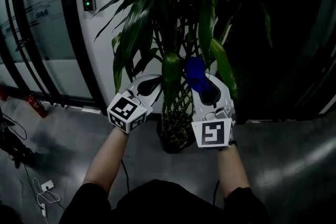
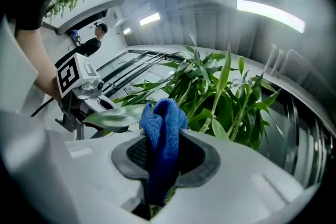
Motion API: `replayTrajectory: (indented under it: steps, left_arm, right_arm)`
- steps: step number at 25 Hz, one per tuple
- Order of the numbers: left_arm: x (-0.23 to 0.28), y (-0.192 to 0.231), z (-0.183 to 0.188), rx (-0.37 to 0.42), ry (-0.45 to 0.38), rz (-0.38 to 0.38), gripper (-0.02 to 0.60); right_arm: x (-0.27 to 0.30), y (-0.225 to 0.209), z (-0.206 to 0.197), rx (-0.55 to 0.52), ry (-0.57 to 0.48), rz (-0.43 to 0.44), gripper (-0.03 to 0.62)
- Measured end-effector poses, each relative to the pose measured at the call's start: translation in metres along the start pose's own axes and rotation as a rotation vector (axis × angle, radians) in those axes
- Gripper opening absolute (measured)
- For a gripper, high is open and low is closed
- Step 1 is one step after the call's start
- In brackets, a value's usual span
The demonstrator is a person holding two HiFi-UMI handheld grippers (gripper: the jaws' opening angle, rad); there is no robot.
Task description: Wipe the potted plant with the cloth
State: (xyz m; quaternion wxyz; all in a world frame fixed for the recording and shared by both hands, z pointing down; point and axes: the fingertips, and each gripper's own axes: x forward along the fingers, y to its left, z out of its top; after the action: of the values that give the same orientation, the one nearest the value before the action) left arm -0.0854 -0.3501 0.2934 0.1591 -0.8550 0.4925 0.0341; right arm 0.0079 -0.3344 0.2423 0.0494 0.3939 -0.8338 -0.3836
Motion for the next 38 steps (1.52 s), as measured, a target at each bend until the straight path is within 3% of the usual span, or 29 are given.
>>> replayTrajectory:
  steps: [9,14,20,31,38]
  left_arm:
    - [0.013,0.005,0.002,0.061,0.039,-0.009,0.006]
    - [0.012,0.008,0.012,0.119,0.043,-0.023,0.006]
    - [0.018,-0.002,0.018,0.210,0.059,-0.050,0.006]
    - [0.017,-0.022,0.010,0.203,0.073,-0.073,0.006]
    - [0.023,-0.025,0.000,0.133,0.083,-0.049,0.006]
  right_arm:
    - [0.037,0.002,0.042,-0.270,-0.022,0.062,0.087]
    - [0.047,0.018,0.045,-0.472,0.002,0.133,0.087]
    - [0.046,0.036,0.040,-0.686,0.028,0.154,0.087]
    - [0.015,0.071,0.020,-0.764,0.044,0.217,0.087]
    - [0.003,0.079,0.009,-0.754,0.064,0.235,0.087]
